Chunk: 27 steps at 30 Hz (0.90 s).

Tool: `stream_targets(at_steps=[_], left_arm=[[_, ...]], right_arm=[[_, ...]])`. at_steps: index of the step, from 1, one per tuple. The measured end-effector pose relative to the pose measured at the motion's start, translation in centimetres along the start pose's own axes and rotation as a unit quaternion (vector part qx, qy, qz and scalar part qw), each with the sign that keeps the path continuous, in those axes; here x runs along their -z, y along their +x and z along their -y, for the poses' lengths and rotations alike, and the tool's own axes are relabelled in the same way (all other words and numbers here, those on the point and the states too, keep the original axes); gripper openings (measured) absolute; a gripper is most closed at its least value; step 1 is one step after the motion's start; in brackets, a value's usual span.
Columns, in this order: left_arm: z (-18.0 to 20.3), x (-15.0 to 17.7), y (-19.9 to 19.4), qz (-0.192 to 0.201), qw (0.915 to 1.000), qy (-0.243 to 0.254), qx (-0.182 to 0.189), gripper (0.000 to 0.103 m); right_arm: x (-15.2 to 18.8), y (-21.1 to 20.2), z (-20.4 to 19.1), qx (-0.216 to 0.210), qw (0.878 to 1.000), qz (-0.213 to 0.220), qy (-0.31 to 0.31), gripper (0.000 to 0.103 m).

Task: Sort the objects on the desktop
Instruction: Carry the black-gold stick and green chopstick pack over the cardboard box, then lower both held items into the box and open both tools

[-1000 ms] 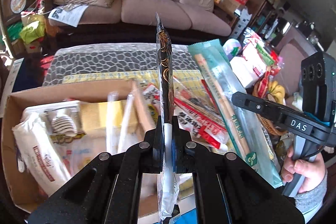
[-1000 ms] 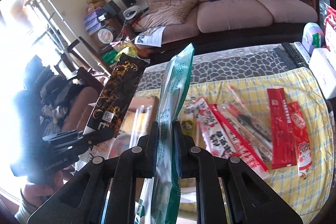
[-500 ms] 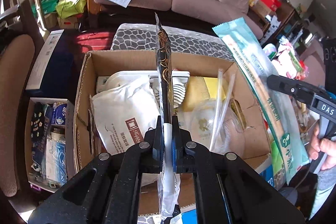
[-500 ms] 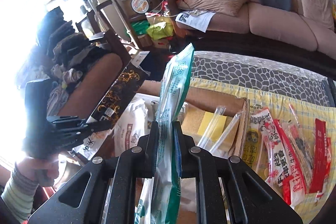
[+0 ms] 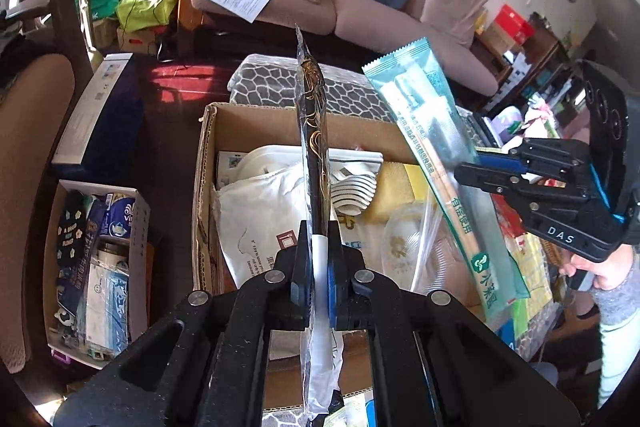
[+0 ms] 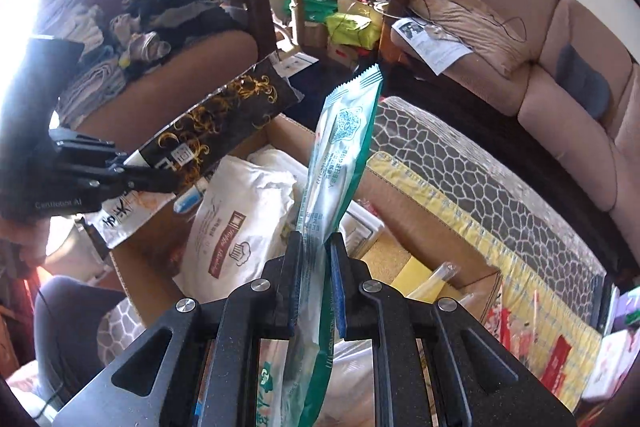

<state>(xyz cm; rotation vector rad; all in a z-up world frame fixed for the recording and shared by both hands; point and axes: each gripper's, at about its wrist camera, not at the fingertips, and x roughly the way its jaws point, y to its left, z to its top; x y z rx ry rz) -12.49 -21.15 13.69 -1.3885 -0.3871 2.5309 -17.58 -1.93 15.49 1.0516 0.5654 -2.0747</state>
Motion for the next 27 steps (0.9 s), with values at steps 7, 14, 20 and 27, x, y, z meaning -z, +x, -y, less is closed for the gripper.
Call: stream_targets(at_steps=[7,14,20,27], left_arm=[[-1.3,-0.3,-0.7,0.009,0.9999,-0.01,0.004,0.005],[-1.6,-0.8,-1.3,0.015,0.9998,-0.008,-0.006,0.005],[-1.0,-1.4,-2.0,0.023,0.9997,0.004,-0.009,0.005],[2.6,-0.6,0.2,-0.024,0.9968,0.076,0.004,0.005]], right_arm=[[1.0,2.3,-3.4,-0.042,0.992,-0.039,-0.116,0.012],[4.1,4.6,-6.4,-0.074,0.982,-0.08,-0.157,0.014],[5.4,6.5,-8.2,-0.101,0.974,-0.122,-0.163,0.034],[6.9,5.2,-6.9,-0.123,0.981,-0.101,-0.112,0.046]])
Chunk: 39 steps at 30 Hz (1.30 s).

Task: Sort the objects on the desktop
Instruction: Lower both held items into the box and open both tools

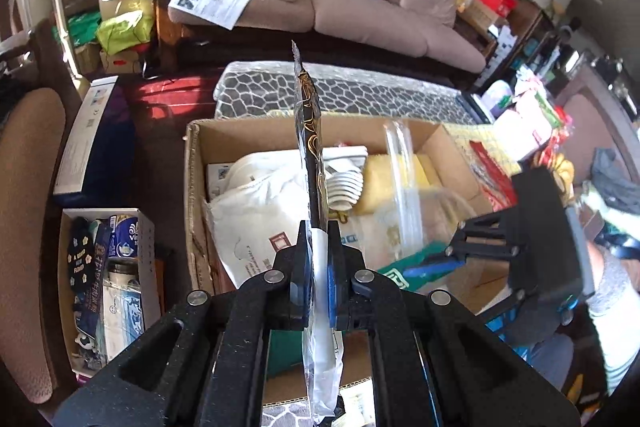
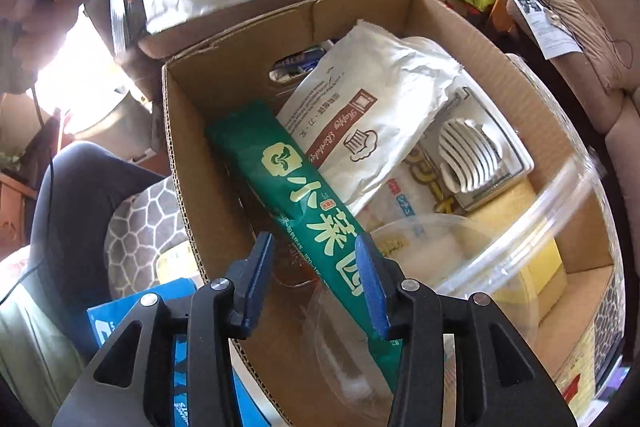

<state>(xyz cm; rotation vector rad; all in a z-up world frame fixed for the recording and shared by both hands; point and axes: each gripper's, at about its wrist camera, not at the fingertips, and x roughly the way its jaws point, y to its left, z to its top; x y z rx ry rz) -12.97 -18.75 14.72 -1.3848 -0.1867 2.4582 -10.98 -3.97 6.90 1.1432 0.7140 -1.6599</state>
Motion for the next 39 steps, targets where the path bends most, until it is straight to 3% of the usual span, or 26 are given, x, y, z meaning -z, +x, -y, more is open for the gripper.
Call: stream_targets(at_steps=[5,8,10,12,15,16,17,19,22,23,25,27,28,31,33,34,37,39], left_arm=[[4.5,1.3,3.6,-0.067,0.9936,0.085,0.034,0.005],[6.7,2.6,5.9,-0.115,0.9821,0.142,0.045,0.005],[7.9,3.4,7.0,-0.146,0.9718,0.172,0.069,0.007],[8.8,4.0,7.7,-0.162,0.9636,0.201,0.069,0.008],[8.9,4.0,7.8,-0.162,0.9631,0.21,0.047,0.012],[8.8,3.8,7.7,-0.158,0.9649,0.207,0.036,0.018],[8.5,3.5,7.5,-0.152,0.9666,0.205,0.018,0.031],[7.6,2.9,7.5,-0.144,0.9666,0.21,-0.032,0.044],[6.5,2.5,7.5,-0.144,0.9622,0.216,-0.081,0.044],[6.2,2.4,7.4,-0.141,0.9629,0.211,-0.09,0.044],[5.5,2.3,7.2,-0.144,0.9673,0.197,-0.068,0.043],[5.4,2.6,7.4,-0.152,0.9666,0.199,-0.054,0.015],[5.7,2.8,7.8,-0.157,0.9628,0.21,-0.065,0.003],[5.9,3.3,8.6,-0.165,0.9515,0.236,-0.107,0.003],[5.4,2.8,8.6,-0.157,0.9556,0.222,-0.113,0.003],[5.3,2.5,8.6,-0.152,0.9565,0.218,-0.12,0.008],[4.8,2.3,9.5,-0.162,0.9547,0.213,-0.13,0.05],[4.8,2.7,10.0,-0.167,0.9525,0.219,-0.131,0.043]], right_arm=[[1.5,-4.6,3.6,0.011,0.993,0.072,0.089,0.053],[2.8,-7.1,6.0,0.023,0.984,0.104,0.144,0.059],[3.6,-7.9,7.0,0.034,0.979,0.112,0.164,0.059],[4.1,-8.4,7.7,0.047,0.976,0.113,0.181,0.059],[4.6,-8.4,7.9,0.057,0.972,0.115,0.196,0.059],[4.8,-8.3,8.0,0.062,0.971,0.112,0.202,0.059],[4.8,-8.1,8.1,0.064,0.97,0.109,0.207,0.059],[5.6,-7.8,8.3,0.062,0.969,0.109,0.211,0.059],[5.6,-7.1,8.3,0.063,0.968,0.106,0.217,0.059],[5.6,-6.9,8.3,0.062,0.968,0.106,0.218,0.059],[5.6,-6.6,8.1,0.052,0.968,0.11,0.222,0.059],[5.3,-6.3,7.8,0.045,0.967,0.113,0.222,0.059],[5.2,-6.1,7.6,0.044,0.968,0.112,0.219,0.059],[4.8,-5.7,6.9,0.038,0.971,0.108,0.212,0.059],[4.7,-5.5,6.5,0.035,0.971,0.106,0.21,0.059],[4.6,-5.3,6.3,0.035,0.972,0.105,0.209,0.059],[4.6,-5.2,6.0,0.035,0.972,0.103,0.208,0.059],[4.8,-5.1,6.1,0.039,0.971,0.1,0.213,0.059]])
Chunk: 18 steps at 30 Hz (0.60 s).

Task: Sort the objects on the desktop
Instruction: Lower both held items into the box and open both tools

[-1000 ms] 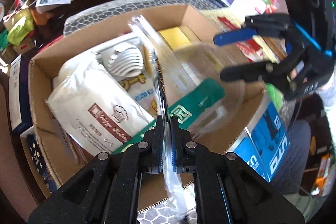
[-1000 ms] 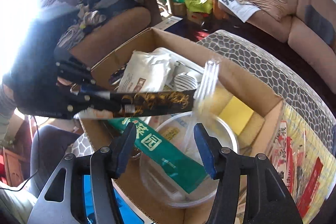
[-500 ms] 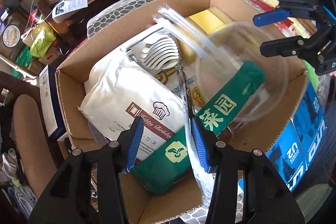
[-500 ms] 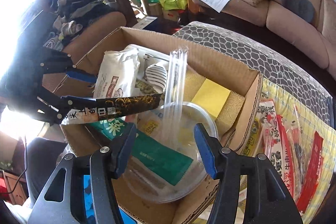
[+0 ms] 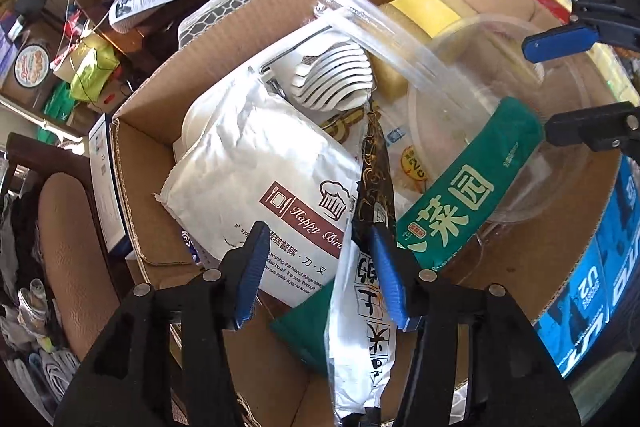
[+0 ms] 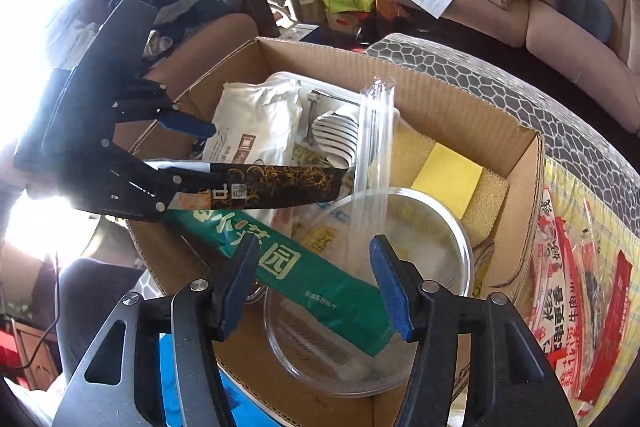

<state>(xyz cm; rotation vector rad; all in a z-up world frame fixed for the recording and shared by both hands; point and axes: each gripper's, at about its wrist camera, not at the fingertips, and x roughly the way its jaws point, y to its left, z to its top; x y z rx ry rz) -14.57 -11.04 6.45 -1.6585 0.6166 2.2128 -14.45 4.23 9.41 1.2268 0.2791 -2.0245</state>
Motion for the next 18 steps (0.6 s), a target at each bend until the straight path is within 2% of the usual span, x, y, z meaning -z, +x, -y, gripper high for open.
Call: stream_targets(at_steps=[1,2,5,9,14,16,18], left_arm=[[0.1,0.0,0.2,-0.003,0.9999,-0.002,0.015,0.016],[0.2,0.1,0.4,-0.007,0.9995,-0.002,0.03,0.003],[0.9,0.3,-0.5,0.003,0.9995,0.012,0.028,0.002],[1.0,0.5,-4.2,0.04,0.9981,0.026,0.04,0.001],[2.2,0.3,-8.6,0.077,0.991,0.068,0.086,0.001],[3.6,0.1,-9.0,0.08,0.9881,0.092,0.094,0.001],[4.8,-0.4,-8.0,0.067,0.9862,0.121,0.091,0.001]], right_arm=[[0.0,0.0,0.1,-0.001,1.0,0.0,0.004,0.059],[0.1,0.0,0.2,0.0,1.0,0.0,0.006,0.059],[0.3,-0.3,0.5,0.0,1.0,0.002,0.013,0.059],[0.4,-0.6,0.8,0.0,1.0,0.006,0.018,0.059],[0.2,-1.3,0.8,-0.01,0.999,0.019,0.031,0.059],[0.2,-1.7,0.9,-0.009,0.999,0.026,0.037,0.059],[0.2,-2.1,1.3,-0.009,0.998,0.03,0.045,0.059]])
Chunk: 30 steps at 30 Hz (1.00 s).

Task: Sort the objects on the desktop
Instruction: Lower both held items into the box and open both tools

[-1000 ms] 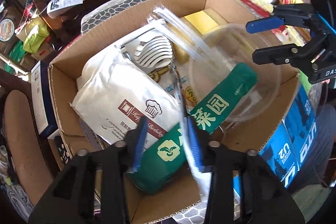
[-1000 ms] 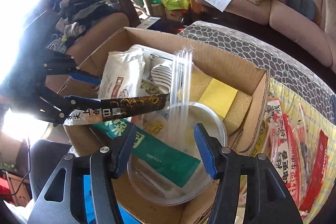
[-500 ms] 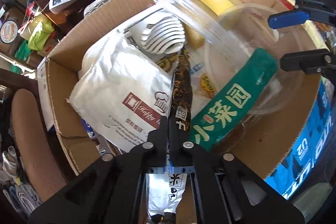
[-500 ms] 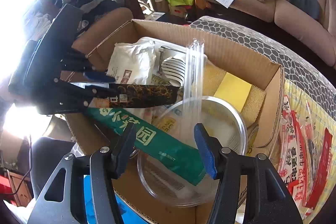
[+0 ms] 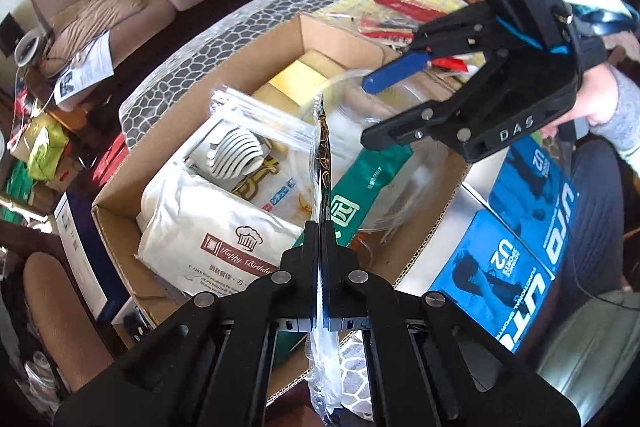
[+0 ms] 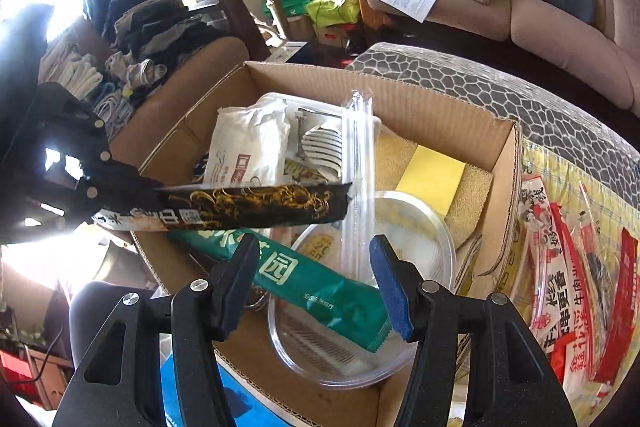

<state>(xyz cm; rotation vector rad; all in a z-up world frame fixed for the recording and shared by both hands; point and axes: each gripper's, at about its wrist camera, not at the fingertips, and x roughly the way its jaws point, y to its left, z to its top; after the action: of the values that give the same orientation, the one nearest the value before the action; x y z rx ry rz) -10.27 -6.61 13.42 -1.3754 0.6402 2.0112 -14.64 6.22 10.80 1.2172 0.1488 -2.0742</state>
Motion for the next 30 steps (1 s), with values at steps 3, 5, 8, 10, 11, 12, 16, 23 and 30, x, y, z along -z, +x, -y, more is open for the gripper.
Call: stream_targets(at_steps=[3,5,8,10,11,12,16,23,30], left_arm=[[0.5,0.0,3.5,-0.047,0.9985,0.029,0.005,0.001],[0.5,0.4,5.6,-0.072,0.9963,0.045,-0.008,0.002],[-1.1,0.5,7.5,-0.089,0.9933,0.042,-0.06,0.01],[-2.4,0.3,8.1,-0.097,0.9905,0.029,-0.093,0.021],[-2.9,0.2,8.2,-0.097,0.9891,0.022,-0.109,0.032],[-3.3,0.2,8.1,-0.094,0.9882,0.015,-0.119,0.036],[-3.2,0.0,7.0,-0.07,0.9921,0.001,-0.104,0.037],[0.7,-0.8,7.5,-0.052,0.995,0.038,-0.076,0.049],[1.1,-2.5,9.8,-0.043,0.9971,0.032,-0.053,0.049]], right_arm=[[0.1,-0.3,0.4,0.01,1.0,-0.007,0.003,0.06],[0.3,-0.3,0.7,0.016,1.0,-0.012,0.002,0.06],[0.5,-0.3,1.0,0.022,1.0,-0.016,0.001,0.06],[0.5,-0.1,1.2,0.027,0.999,-0.018,0.002,0.06],[0.5,0.0,1.3,0.027,0.999,-0.019,0.003,0.06],[0.5,0.1,1.4,0.027,0.999,-0.019,0.004,0.06],[0.5,0.4,1.4,0.024,1.0,-0.017,0.005,0.06],[0.4,0.6,1.8,0.016,1.0,-0.013,0.023,0.06],[1.2,-0.1,2.0,0.018,0.999,-0.012,0.033,0.06]])
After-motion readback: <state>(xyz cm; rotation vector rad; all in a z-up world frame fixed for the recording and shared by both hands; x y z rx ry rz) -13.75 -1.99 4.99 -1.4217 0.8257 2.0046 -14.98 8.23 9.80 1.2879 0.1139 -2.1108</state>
